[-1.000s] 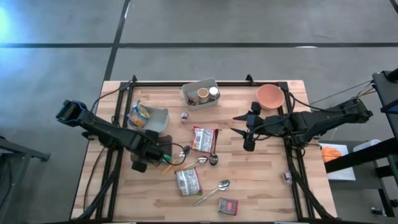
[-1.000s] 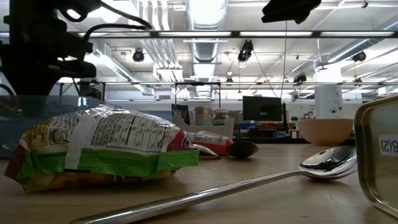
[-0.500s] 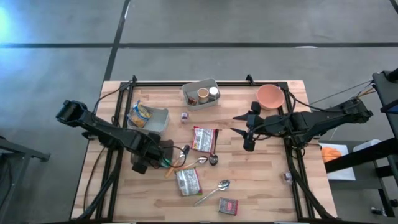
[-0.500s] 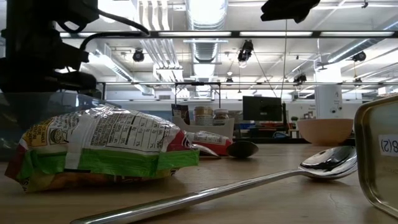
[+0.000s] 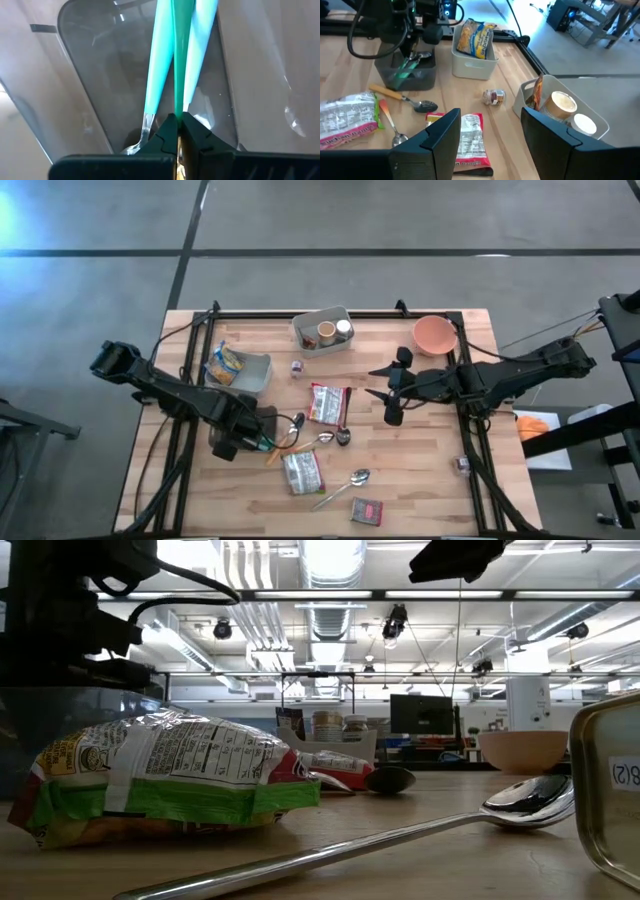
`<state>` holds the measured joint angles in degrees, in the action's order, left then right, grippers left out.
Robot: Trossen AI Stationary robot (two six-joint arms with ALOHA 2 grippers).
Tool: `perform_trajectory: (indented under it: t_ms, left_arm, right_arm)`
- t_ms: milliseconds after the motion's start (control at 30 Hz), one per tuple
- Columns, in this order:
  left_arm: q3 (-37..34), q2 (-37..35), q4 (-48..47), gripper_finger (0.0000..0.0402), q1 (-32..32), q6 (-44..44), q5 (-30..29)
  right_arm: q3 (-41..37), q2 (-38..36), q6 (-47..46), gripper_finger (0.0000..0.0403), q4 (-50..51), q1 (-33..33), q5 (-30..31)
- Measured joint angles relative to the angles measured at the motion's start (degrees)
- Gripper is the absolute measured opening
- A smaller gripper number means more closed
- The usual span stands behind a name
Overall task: Pick & Place Food Item
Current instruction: Put the green spoon into the black bin
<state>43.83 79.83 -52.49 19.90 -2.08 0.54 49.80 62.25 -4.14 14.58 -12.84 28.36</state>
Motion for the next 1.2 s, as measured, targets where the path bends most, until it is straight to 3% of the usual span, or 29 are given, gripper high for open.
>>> perform_trajectory:
  t_ms: [1200]
  left_arm:
    - [-0.2, 0.2, 0.7, 0.0000, -2.7, -7.0, 5.9]
  right_arm:
    - [1.8, 1.6, 0.1, 0.0208, -0.3, 0.0, 0.0]
